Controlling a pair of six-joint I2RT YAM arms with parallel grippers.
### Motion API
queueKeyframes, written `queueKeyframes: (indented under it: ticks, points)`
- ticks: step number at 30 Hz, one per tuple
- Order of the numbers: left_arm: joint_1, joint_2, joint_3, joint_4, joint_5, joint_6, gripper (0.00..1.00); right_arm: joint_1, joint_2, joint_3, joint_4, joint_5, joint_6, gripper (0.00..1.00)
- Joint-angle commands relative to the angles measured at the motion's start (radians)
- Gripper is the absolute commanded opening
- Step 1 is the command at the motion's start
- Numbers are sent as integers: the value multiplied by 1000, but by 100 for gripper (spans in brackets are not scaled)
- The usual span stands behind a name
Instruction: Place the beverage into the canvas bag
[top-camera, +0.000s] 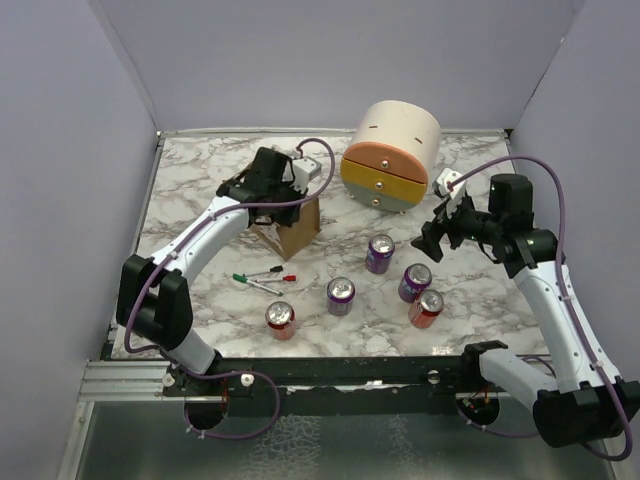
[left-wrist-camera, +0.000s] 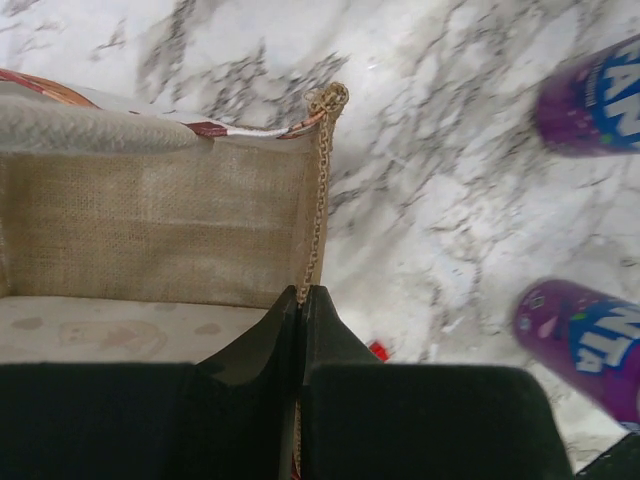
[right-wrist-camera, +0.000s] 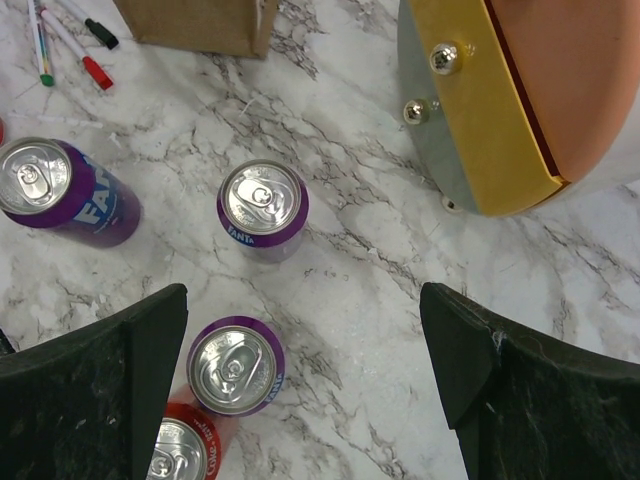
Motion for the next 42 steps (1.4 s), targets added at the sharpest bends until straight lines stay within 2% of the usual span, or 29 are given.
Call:
queueKeyframes:
  ticks: [1,3,5,11,13,14,21,26,30,35,39,42]
  points:
    - [-76,14,29,99,54,-192,0,5,44,-13,22,-36,-63,100]
    - [-107,29,36,123,56,-254,1,5,58,-13,20,-35,-72,100]
    - [-138,38,39,142,66,-297,7,5,71,-16,19,-33,-82,100]
    - [-196,24,9,201,186,-345,33,6,111,-20,33,-59,-90,100]
    - [-203,-10,-10,216,199,-325,46,5,113,-32,58,-66,-83,100]
    - [-204,-31,-21,221,199,-307,56,5,111,-46,78,-69,-79,100]
    - [-206,-151,-15,156,344,-91,78,5,73,-181,301,5,-7,100]
    - [-257,-215,-1,-45,437,223,85,5,78,-217,380,62,53,100]
    - [-302,-240,-39,-200,435,470,88,5,65,-203,354,117,76,100]
    - [-349,-225,-88,-247,394,581,93,-5,-11,-221,354,92,88,100]
    - [-386,-180,-117,-231,310,641,99,-45,-46,-229,342,40,88,100]
    - [-405,-144,-129,-203,280,659,99,-58,-56,-230,339,26,86,100]
